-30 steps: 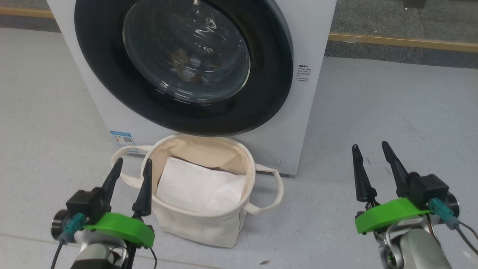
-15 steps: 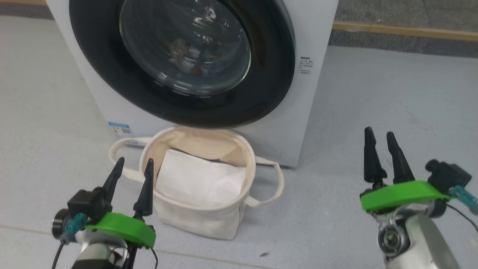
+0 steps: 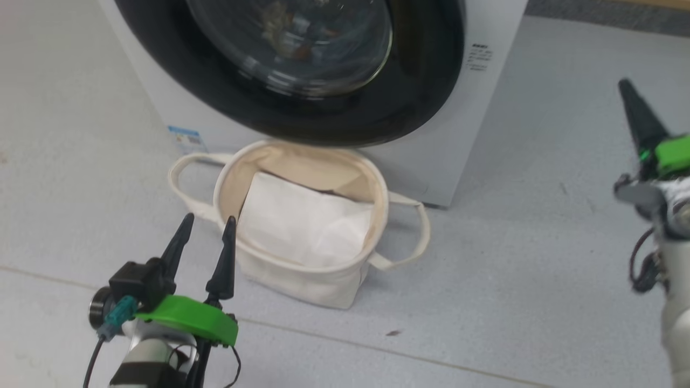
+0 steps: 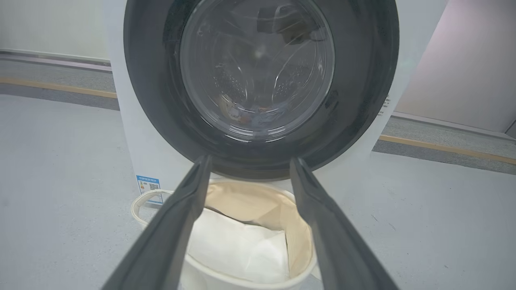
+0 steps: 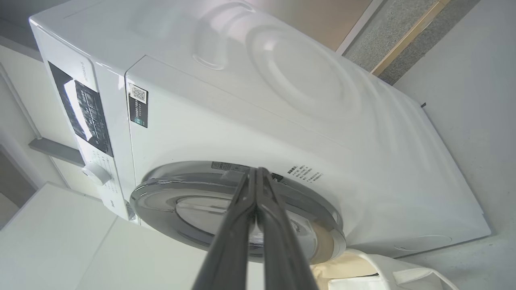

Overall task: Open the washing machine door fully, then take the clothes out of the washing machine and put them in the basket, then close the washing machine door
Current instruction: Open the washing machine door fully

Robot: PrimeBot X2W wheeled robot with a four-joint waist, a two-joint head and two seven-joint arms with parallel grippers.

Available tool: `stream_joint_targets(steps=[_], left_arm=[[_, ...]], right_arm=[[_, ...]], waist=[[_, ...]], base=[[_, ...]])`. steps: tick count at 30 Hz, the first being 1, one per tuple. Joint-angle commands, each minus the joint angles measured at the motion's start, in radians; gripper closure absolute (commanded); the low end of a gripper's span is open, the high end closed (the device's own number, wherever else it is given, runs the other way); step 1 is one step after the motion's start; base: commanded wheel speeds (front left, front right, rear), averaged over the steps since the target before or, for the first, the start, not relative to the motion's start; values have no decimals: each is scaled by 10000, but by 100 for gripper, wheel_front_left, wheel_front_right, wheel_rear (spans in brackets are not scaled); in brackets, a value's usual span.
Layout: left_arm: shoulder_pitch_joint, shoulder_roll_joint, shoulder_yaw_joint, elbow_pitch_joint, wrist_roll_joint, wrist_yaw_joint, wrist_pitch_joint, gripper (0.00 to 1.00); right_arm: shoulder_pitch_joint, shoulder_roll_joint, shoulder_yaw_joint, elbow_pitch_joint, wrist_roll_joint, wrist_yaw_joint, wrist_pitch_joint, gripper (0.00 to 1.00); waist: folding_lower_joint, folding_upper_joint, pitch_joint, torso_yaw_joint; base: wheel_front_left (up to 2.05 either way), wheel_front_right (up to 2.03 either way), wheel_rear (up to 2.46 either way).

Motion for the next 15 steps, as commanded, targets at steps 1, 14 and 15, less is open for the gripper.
stream_joint_targets(steps=[1, 14, 15], left_arm=[[-511, 144, 334, -247, -10, -27, -128, 0], [-1049, -316, 311, -58, 168, -197, -213, 0], [-1081, -364, 332, -75, 202, -211, -214, 0]], right_arm=[[-757, -224, 151, -112, 253, 2, 484, 100], [-3826, -903, 769, 2183, 557, 2, 2802, 100], [-4029, -898, 806, 2350, 533, 2, 2870, 100]], waist=[[0, 0, 281, 205], [0, 0, 1528, 841], [0, 0, 1602, 885]], base=[[0, 0, 0], [0, 0, 0], [0, 0, 0]])
